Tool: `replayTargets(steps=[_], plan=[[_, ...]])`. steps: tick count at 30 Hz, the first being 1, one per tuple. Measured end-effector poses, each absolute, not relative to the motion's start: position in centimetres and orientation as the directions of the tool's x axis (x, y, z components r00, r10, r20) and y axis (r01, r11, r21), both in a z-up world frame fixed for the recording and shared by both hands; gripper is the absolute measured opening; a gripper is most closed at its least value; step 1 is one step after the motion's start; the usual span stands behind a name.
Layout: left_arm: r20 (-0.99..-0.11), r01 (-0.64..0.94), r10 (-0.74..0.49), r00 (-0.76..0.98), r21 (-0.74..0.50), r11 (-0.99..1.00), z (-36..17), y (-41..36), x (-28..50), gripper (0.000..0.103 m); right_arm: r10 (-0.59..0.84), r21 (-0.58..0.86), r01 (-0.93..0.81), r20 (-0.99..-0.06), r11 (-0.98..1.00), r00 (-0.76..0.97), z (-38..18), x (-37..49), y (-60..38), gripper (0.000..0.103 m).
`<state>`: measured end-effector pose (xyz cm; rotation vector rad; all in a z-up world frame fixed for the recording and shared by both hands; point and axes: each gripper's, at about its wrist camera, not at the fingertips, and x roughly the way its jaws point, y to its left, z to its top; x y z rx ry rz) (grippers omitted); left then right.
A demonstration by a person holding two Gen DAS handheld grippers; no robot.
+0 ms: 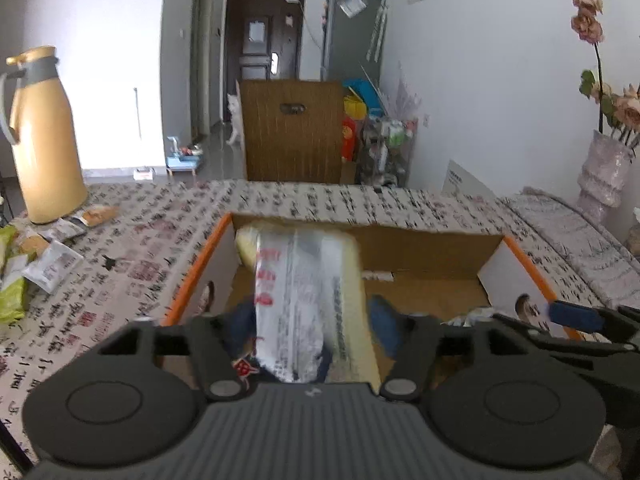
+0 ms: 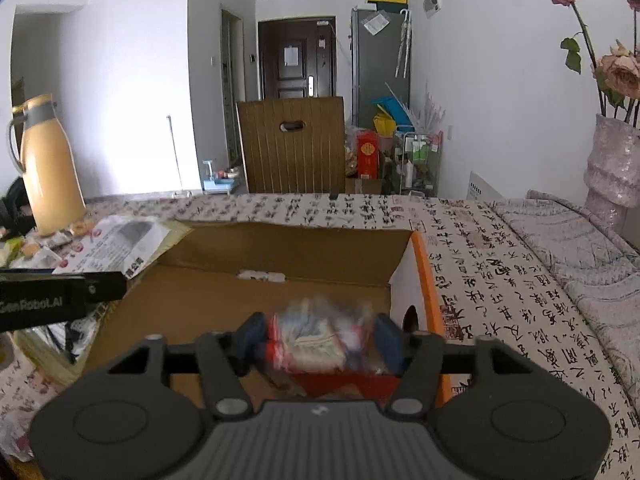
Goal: Organize snacks
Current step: 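Open both tools to drop the packets into the box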
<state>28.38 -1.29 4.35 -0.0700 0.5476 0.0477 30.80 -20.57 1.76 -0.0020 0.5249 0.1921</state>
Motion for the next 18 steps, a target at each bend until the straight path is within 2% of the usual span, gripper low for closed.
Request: replayTargets(steps=[1, 2, 3, 4, 5, 18], plan=[[-0.514, -0.067, 0.029, 0.857, -0.056, 0.996, 4.6, -1.3, 28.3, 0.079, 0.175, 0.047, -0.174, -0.486, 0.984, 0.856, 1.9, 30.6, -20.7, 0.084], [-0.507, -0.073, 0.032, 0.862, -0.061, 0.995, 4.9, -1.1, 28.0, 0.087, 0.168, 0.047, -0.166, -0.477, 0.985, 0.863, 2.1, 30.5, -20.9, 0.087], [-0.501, -0.083, 0.041, 0.864, -0.062, 0.995, 5.1, -1.1, 27.9, 0.1, 0.165, 0.053, -0.159, -0.47, 0.986, 0.867, 2.3, 30.4, -21.1, 0.094], [-0.491, -0.097, 0.055, 0.869, -0.061, 0.993, 5.3, -1.0, 27.7, 0.103, 0.166, 0.066, -0.153, -0.465, 0.986, 0.869, 2.4, 30.4, -21.4, 0.1], [-0.479, -0.109, 0.067, 0.875, -0.059, 0.992, 5.5, -1.0, 27.4, 0.103, 0.168, 0.077, -0.149, -0.461, 0.986, 0.871, 2.4, 30.3, -21.6, 0.103], [-0.457, -0.115, 0.074, 0.887, -0.064, 0.991, 7.4, -0.8, 26.1, 0.103, 0.167, 0.073, -0.15, -0.414, 0.986, 0.895, 4.1, 28.8, -22.5, 0.103]])
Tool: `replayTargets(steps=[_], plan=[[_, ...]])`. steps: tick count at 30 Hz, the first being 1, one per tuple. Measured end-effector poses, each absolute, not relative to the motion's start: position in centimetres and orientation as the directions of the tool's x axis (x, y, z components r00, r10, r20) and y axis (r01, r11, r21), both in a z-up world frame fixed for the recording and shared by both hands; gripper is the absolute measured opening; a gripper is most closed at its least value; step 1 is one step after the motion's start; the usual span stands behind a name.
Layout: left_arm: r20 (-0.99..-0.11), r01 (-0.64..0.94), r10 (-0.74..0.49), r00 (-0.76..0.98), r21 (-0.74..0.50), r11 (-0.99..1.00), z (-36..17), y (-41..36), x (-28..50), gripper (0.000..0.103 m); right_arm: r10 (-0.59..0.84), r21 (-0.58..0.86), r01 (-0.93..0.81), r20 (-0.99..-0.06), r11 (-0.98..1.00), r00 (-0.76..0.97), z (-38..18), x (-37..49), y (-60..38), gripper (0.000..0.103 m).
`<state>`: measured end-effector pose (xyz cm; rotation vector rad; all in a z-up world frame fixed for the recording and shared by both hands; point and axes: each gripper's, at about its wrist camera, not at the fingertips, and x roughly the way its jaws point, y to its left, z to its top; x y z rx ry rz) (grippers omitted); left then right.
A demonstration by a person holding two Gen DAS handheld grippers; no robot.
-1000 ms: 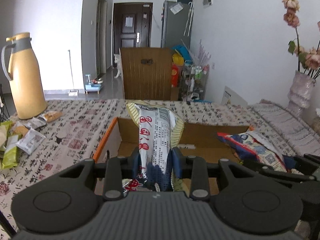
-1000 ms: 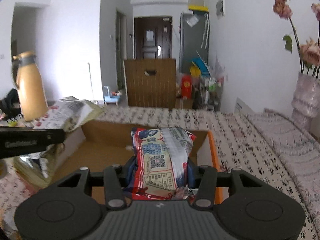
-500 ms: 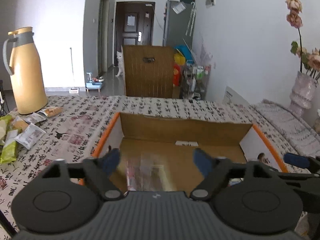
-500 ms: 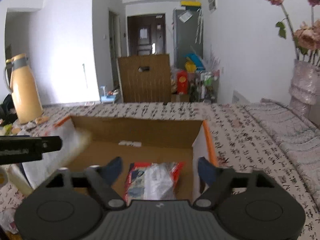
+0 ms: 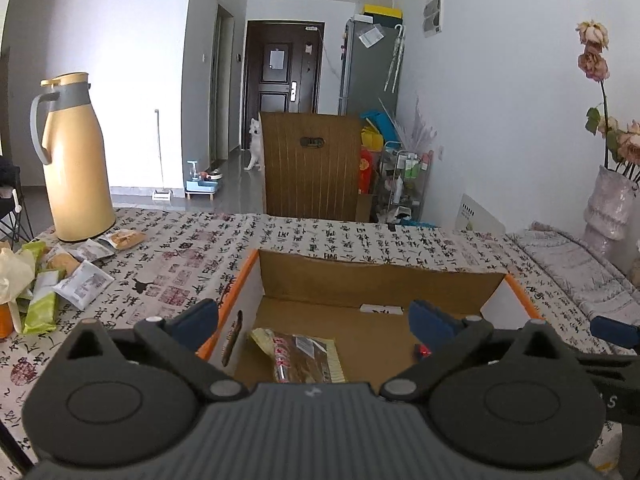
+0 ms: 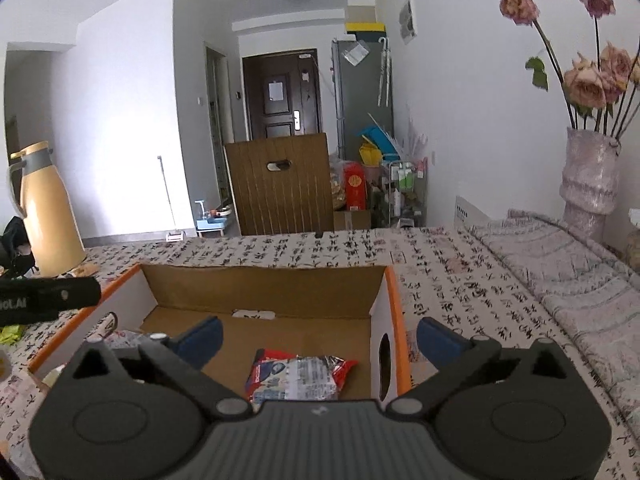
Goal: Organize snacks
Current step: 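Open both tools to drop the packets into the box, then move both tools back over the remaining snack packets on the table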
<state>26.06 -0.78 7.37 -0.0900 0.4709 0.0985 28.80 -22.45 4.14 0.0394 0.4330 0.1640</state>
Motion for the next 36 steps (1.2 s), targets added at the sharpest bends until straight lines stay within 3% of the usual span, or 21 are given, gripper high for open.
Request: replayTargets(steps=[19, 36], plan=[[-0.415, -0.102, 0.065, 0.908, -0.067, 0.992, 9.7, -0.3, 16.7, 0.103, 0.202, 0.041, -0.2, -0.347, 0.979, 0.916, 5.8, 17.8, -22.7, 0.103], [-0.462, -0.072, 0.029, 0.887, -0.077, 0.994, 6.3, 1.0, 8.0, 0.103, 0.234, 0.038, -0.242, -0.432, 0.97, 0.871, 1.7, 8.7, -22.3, 0.103]])
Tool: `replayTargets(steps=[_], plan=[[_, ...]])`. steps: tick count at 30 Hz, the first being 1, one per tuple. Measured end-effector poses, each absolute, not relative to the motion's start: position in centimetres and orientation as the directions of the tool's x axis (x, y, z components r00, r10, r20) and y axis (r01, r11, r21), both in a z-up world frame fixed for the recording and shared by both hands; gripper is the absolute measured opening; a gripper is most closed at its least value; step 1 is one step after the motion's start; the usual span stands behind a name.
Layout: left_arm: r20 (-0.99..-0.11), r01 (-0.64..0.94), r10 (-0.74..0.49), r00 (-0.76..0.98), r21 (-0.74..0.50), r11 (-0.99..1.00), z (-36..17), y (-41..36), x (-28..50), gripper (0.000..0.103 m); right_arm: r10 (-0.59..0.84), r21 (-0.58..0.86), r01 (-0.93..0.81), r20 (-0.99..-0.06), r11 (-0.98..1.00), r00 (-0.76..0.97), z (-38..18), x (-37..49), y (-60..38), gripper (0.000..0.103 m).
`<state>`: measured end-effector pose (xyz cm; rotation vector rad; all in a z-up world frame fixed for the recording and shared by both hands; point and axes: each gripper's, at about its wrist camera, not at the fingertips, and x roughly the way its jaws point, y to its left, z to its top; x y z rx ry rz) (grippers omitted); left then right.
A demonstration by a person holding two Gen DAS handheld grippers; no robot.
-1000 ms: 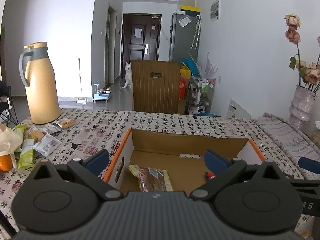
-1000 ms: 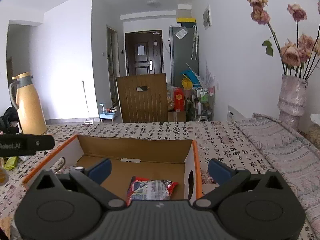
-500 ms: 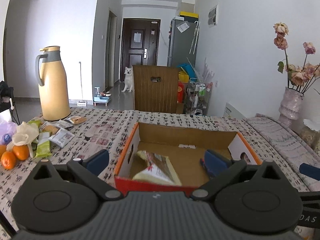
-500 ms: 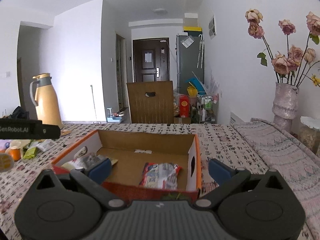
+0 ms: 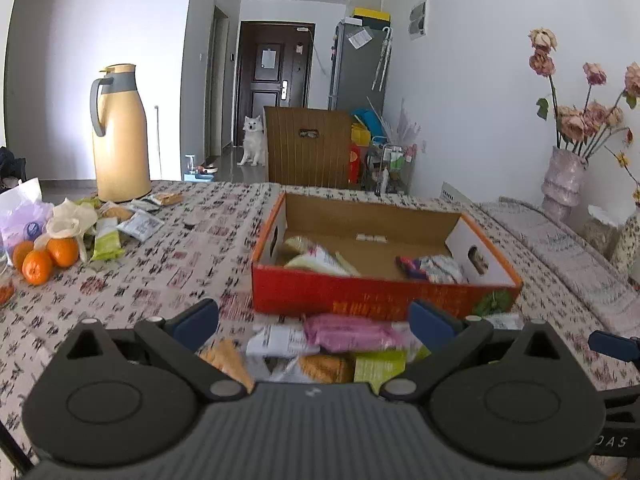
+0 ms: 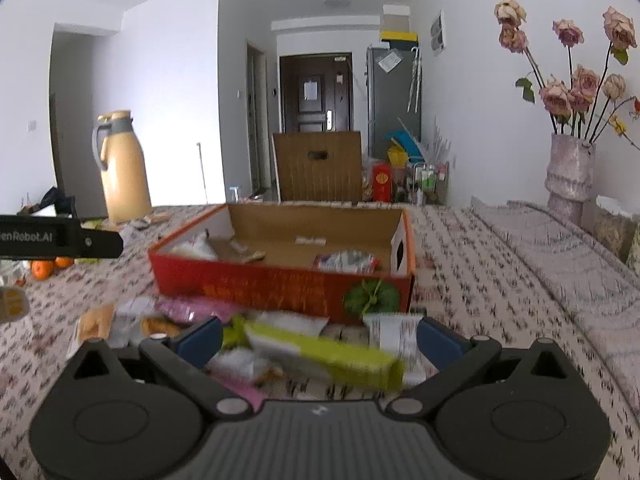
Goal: Organize snacks
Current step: 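Move both tools back over the remaining snack packets on the table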
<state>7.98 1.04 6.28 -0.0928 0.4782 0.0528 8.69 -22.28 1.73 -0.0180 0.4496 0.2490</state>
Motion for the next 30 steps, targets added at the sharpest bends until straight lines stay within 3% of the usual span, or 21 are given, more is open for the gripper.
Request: replayTargets(steps=[11, 22, 30], plan=[[-0.508, -0.036, -0.015, 0.861, -0.091, 0.995, 3.0, 1.7, 4.3, 0.103, 0.247, 0.039, -0.263, -0.494, 0.964, 0.834, -1.4, 4.8, -21.4, 0.101], [-0.535, -0.028, -0.029, 0.844, -0.098, 0.995, 1.7, 2.3, 2.3, 0.103, 0.258, 0.053, -0.274, -0.54, 0.96, 0.801, -3.4, 3.5, -20.5, 0.089], [-0.545, -0.014, -0.045, 0.837, -0.104, 0.995, 1.2, 2.2, 2.2, 0.103, 0.24, 0.009, -0.284, -0.564, 0.959, 0.79, -4.0, 4.5, -19.0, 0.089]])
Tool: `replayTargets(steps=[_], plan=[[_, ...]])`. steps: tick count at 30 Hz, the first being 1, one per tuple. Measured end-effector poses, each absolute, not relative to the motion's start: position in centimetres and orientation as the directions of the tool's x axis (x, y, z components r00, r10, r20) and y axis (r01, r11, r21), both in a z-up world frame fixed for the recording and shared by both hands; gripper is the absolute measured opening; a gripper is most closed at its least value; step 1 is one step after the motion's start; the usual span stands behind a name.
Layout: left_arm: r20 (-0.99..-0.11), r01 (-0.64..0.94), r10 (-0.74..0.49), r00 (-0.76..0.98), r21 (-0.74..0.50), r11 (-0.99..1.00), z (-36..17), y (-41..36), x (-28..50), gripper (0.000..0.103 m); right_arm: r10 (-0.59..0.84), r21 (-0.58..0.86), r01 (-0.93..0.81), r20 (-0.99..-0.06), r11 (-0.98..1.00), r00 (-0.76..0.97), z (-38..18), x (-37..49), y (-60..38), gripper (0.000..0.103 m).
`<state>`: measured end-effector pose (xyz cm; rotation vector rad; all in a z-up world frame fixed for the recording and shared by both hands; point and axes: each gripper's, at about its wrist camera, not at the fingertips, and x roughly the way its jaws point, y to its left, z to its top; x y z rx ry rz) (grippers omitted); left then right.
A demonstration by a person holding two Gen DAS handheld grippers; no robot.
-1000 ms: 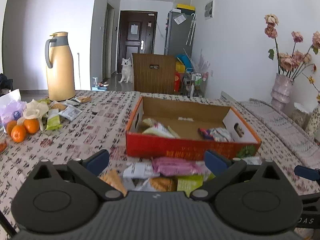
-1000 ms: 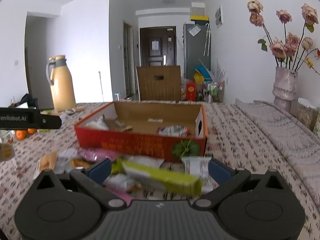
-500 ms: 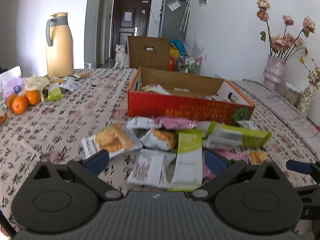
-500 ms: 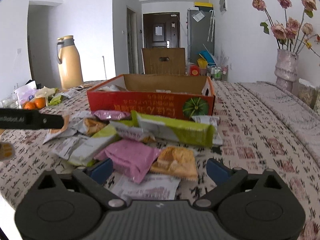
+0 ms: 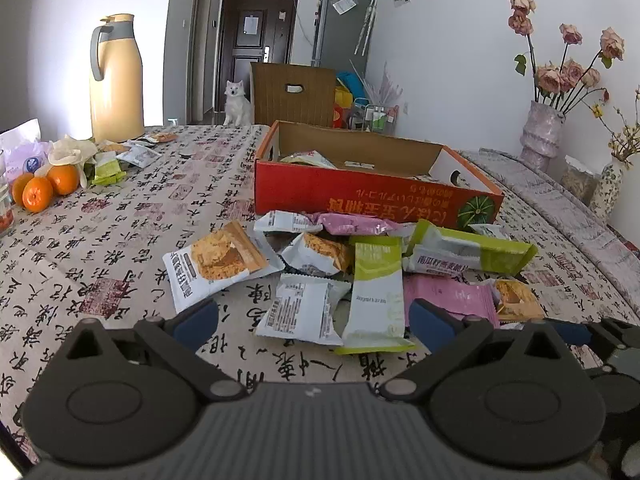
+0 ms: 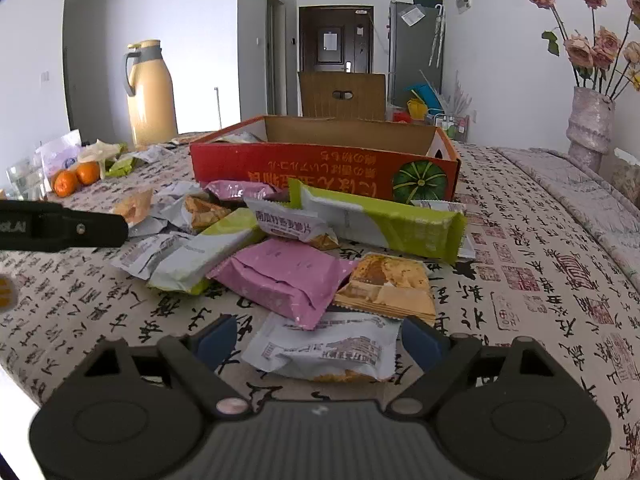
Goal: Organize snacks
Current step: 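Move both tools back over the remaining snack packets on the table, then grasp a thin white packet with the right tool while the left tool grasps another packet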
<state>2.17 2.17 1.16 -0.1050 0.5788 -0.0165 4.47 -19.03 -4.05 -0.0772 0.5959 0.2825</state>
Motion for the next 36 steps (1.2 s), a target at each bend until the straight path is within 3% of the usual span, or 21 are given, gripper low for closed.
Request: replayTargets(steps=[11, 13, 20, 36], plan=[[-0.556, -0.015, -0.05, 0.83, -0.111, 0.994, 0.7, 2.3, 2.4, 0.103, 0.23, 0.012, -0.271, -0.568, 0.962, 0.79, -5.0, 4.6, -19.1, 0.075], [-0.557, -0.014, -0.05, 0.829, -0.111, 0.994, 0.7, 2.3, 2.3, 0.103, 0.241, 0.01, -0.284, -0.561, 0.959, 0.792, -5.0, 4.4, -19.0, 0.06], [-0.558, -0.017, -0.048, 0.829, -0.111, 0.994, 0.7, 2.3, 2.3, 0.103, 0.259, 0.023, -0.296, -0.548, 0.955, 0.795, -4.7, 3.8, -19.5, 0.019], [-0.559, -0.054, -0.015, 0.829, -0.106, 0.993, 0.7, 3.2, 2.5, 0.103, 0.258, 0.071, -0.253, -0.446, 0.965, 0.857, -2.6, 2.1, -22.5, 0.014]])
